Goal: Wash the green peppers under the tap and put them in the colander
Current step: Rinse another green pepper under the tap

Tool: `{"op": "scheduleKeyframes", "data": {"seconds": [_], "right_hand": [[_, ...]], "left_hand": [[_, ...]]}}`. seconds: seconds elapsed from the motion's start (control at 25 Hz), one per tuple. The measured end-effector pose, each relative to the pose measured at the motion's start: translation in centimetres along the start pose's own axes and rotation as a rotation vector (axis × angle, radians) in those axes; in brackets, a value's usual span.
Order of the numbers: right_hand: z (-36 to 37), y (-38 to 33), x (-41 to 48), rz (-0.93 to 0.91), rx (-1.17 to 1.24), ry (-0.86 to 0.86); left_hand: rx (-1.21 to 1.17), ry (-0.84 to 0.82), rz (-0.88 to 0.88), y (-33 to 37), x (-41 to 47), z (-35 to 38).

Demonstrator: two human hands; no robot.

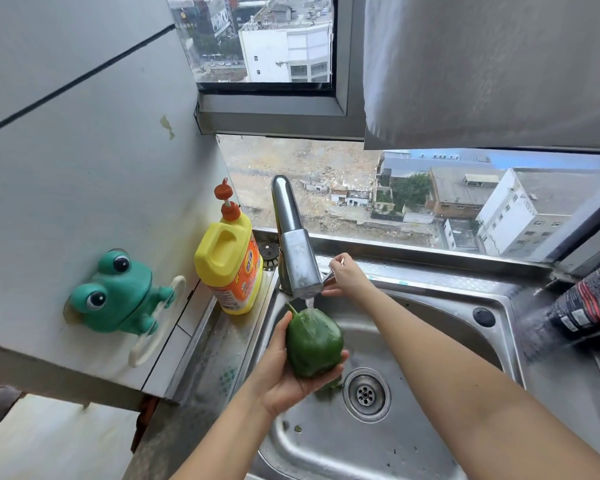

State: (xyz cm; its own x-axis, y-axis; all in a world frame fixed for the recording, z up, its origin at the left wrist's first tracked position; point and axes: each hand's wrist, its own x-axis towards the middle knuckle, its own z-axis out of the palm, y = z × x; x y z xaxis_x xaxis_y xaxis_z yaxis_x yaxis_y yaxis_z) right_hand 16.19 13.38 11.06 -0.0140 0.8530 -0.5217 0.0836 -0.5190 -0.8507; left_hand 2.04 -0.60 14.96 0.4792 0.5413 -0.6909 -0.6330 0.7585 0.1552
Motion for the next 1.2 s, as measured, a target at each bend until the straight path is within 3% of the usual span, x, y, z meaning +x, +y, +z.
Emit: {"op": "scheduleKeyframes", "data": {"seconds": [0.16, 0.24, 0.32, 0.44, 0.52, 0.6, 0.72, 0.76, 0.84, 0.96, 1.0, 1.04, 1.12, 1.2], "right_hand": [[0.5, 1.4, -3.8, 0.024, -0.03, -0.006], [1.5, 4.0, -8.5, -0.236, -0.109, 0.057], [2.7, 5.6, -12.9, -0.526, -0.275, -0.003], [4.1, 6.4, -15.0, -0.683, -0.606, 0.064], [4.4, 4.8, -14.7, -0.504, -0.695, 0.193], [4.5, 2.6, -12.9, -0.203, -0.646, 0.136], [3.9, -0.3, -10.4, 0.096, -0.144, 0.007], [4.0, -0.7, -10.0, 0.104, -0.115, 0.01], [5.1, -0.1, -10.6, -0.118, -0.394, 0.131], [6.3, 2.3, -13.7, -0.669, -0.501, 0.352], [6.1, 2.9, -14.1, -0.795, -0.572, 0.365], [5.8, 3.4, -14.0, -0.804, -0.591, 0.353], [5.3, 2.3, -13.9, -0.568, -0.422, 0.298], [4.5, -0.1, -13.8, -0.226, -0.058, 0.195]], "left_hand": [[0.036, 0.033, 0.072, 0.5, 0.3, 0.0], [0.028, 0.121, 0.122, 0.6, 0.7, 0.1], [0.001, 0.177, 0.101, 0.5, 1.0, 0.3], [0.006, 0.212, 0.105, -0.3, 1.2, 0.9], [0.115, 0.226, 0.225, -1.2, 1.5, 1.1], [0.325, 0.279, 0.435, -1.9, 1.9, 1.0], [0.598, 0.339, 0.711, -1.7, 2.1, 1.2], [0.602, 0.328, 0.753, -1.5, 2.1, 1.4], [0.433, 0.323, 0.744, -0.8, 1.4, 2.5], [0.095, 0.171, 0.505, 0.5, 0.5, 3.6], [0.086, 0.168, 0.496, 0.6, 0.6, 3.5], [0.145, 0.193, 0.522, 0.4, 0.7, 3.6], [0.423, 0.308, 0.701, -0.2, 1.0, 3.4], [0.815, 0.352, 0.995, -0.9, 1.3, 2.8]]}}
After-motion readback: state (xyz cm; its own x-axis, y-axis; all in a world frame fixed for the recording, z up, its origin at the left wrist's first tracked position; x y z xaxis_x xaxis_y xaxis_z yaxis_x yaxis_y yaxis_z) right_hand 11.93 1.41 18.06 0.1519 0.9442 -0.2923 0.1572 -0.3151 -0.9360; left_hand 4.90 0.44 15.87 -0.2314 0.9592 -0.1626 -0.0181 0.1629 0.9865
